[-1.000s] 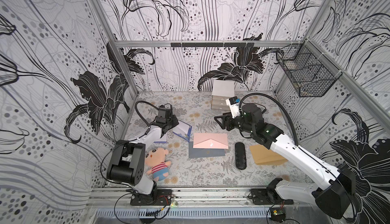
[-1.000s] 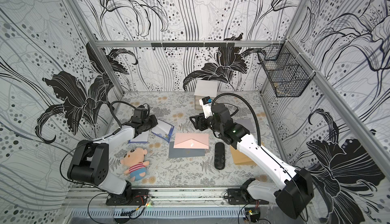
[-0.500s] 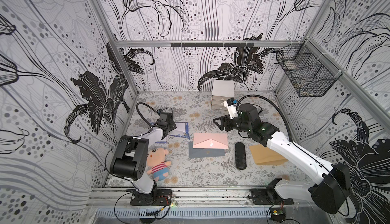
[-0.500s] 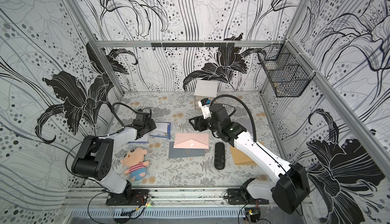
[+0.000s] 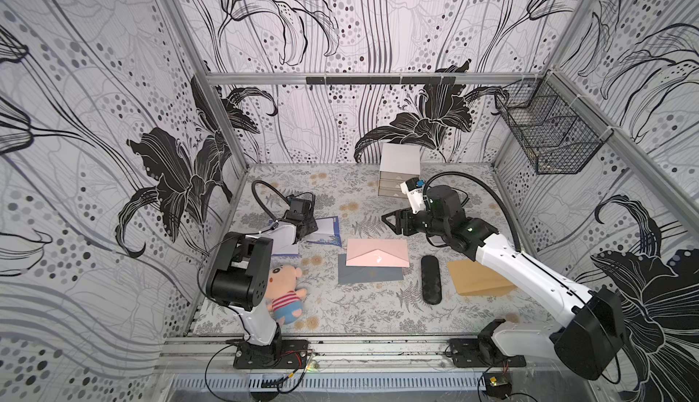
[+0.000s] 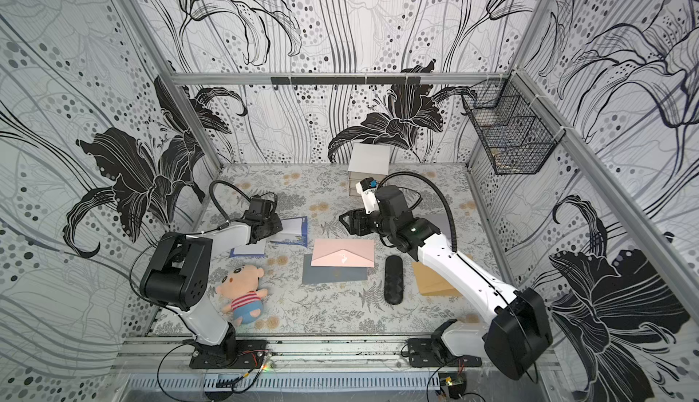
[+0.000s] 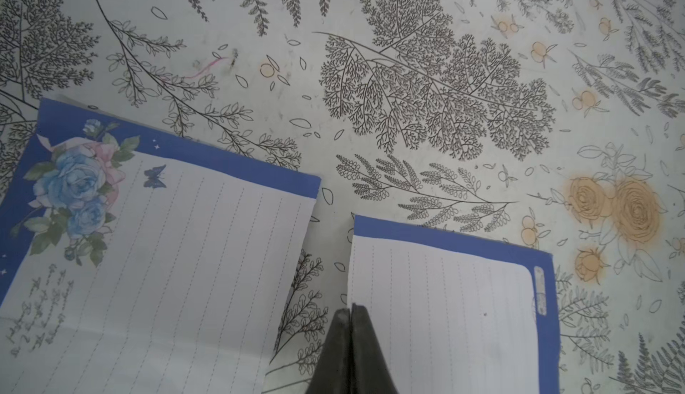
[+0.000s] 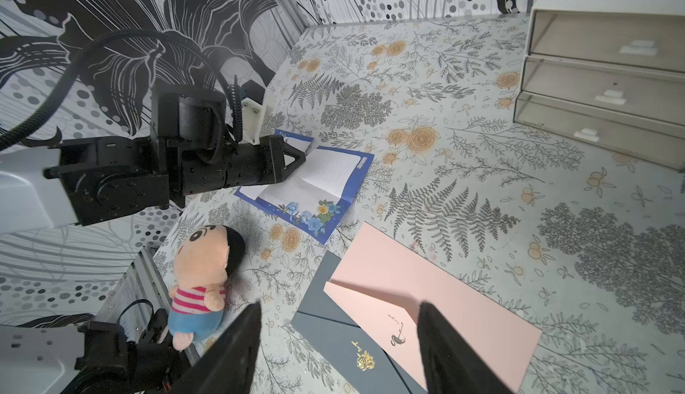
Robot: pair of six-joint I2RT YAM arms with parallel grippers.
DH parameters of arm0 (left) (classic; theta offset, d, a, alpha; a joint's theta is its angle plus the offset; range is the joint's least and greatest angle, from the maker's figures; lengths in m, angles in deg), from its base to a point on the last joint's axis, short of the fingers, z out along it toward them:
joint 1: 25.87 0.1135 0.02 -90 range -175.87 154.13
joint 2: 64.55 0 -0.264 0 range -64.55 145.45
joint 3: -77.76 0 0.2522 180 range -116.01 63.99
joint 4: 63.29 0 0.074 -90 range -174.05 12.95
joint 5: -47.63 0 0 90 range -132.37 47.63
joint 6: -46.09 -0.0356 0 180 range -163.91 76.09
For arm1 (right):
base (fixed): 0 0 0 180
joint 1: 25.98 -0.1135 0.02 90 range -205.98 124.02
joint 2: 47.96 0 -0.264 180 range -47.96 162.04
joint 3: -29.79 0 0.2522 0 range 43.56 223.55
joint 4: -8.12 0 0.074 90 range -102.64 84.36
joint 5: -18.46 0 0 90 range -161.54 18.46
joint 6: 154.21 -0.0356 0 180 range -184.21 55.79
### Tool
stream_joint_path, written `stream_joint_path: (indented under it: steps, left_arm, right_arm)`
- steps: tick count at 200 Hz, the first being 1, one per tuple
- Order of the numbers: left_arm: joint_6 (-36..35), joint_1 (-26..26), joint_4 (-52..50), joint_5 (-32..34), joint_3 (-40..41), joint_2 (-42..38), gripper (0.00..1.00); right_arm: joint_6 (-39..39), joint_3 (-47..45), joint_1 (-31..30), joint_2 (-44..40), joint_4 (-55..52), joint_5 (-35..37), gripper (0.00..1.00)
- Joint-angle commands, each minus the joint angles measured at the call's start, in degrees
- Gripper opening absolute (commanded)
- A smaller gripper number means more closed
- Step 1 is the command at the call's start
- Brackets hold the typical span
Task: Take the letter paper out of the envelope
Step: Place the letter paper at the center of the board.
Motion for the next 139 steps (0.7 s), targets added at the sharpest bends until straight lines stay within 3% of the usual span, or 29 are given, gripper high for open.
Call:
stream_joint_path:
  steps: [1, 62, 96, 139]
  left_arm:
    - [-1.04, 0.45, -2.08, 1.76, -1.80, 0.02, 0.14]
    - [-0.86, 0.54, -7.04, 4.02, -5.05, 0.13, 0.21]
    - [2.40, -1.03, -7.27, -5.65, -8.05, 0.38, 0.22]
    - [7.17, -8.81, -10.96, -19.61, -15.47, 5.37, 0.24]
  right_arm:
    - [-0.82, 1.33, 0.38, 0.40, -0.57, -1.13, 0.70]
    - [-0.65, 1.65, 0.89, 1.43, -0.93, -1.66, 0.71]
    - [-1.20, 1.31, 1.58, 1.98, -1.84, -0.52, 0.70]
    - [0.76, 5.96, 2.64, 6.94, -9.74, -0.63, 0.61]
